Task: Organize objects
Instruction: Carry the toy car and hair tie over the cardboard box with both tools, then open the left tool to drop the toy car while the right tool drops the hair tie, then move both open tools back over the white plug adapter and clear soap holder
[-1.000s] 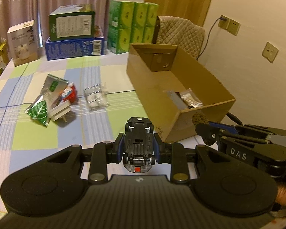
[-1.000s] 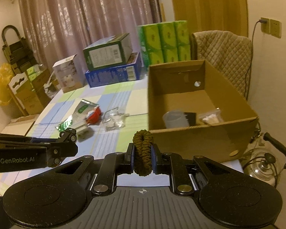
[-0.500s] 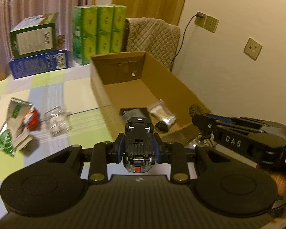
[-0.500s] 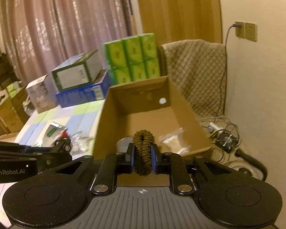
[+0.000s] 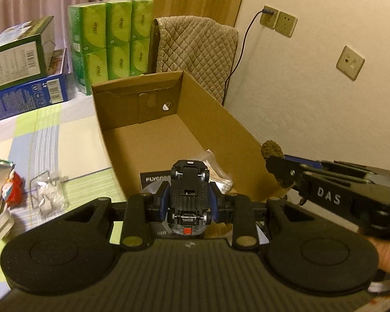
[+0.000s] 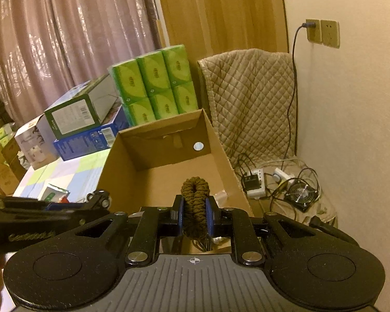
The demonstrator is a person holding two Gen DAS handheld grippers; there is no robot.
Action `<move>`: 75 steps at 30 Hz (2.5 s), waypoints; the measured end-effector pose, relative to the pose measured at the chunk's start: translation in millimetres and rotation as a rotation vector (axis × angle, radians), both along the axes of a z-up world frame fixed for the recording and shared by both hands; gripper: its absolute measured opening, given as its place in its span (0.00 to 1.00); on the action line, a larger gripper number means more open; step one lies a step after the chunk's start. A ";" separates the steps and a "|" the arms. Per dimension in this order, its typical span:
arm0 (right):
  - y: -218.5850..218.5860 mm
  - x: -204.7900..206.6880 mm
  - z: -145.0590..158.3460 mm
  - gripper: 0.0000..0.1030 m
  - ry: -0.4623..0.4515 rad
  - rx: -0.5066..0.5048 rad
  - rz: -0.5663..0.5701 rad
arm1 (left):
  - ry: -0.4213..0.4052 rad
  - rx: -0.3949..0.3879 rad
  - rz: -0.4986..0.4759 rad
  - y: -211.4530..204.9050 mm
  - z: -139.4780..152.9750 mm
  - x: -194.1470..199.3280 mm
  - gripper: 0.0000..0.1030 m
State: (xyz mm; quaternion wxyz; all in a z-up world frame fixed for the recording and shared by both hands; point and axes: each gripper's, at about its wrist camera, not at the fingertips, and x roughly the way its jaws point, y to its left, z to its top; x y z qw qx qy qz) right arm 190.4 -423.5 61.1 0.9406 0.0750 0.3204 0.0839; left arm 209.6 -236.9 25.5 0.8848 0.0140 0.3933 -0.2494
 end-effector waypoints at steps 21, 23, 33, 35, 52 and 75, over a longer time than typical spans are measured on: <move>10.1 2.9 -6.3 0.13 0.018 0.019 0.022 | 0.017 -0.033 0.128 51.1 -6.6 -12.1 0.48; 11.6 3.1 -5.1 0.13 0.017 0.020 0.024 | 0.016 -0.037 0.127 52.3 -5.8 -14.3 0.48; 10.6 8.5 2.2 0.66 -0.028 0.085 0.026 | 0.013 -0.044 0.142 58.8 -6.1 -20.7 0.50; 9.2 6.8 2.7 0.66 -0.028 0.086 0.017 | 0.008 -0.038 0.150 62.7 -6.0 -23.7 0.50; 38.8 -45.0 10.5 0.66 0.012 0.124 0.048 | 0.009 -0.039 0.225 108.7 0.9 -62.4 0.70; 156.6 -81.6 -9.3 0.67 0.057 0.094 0.269 | -0.014 0.048 0.514 262.6 -2.3 -124.0 0.98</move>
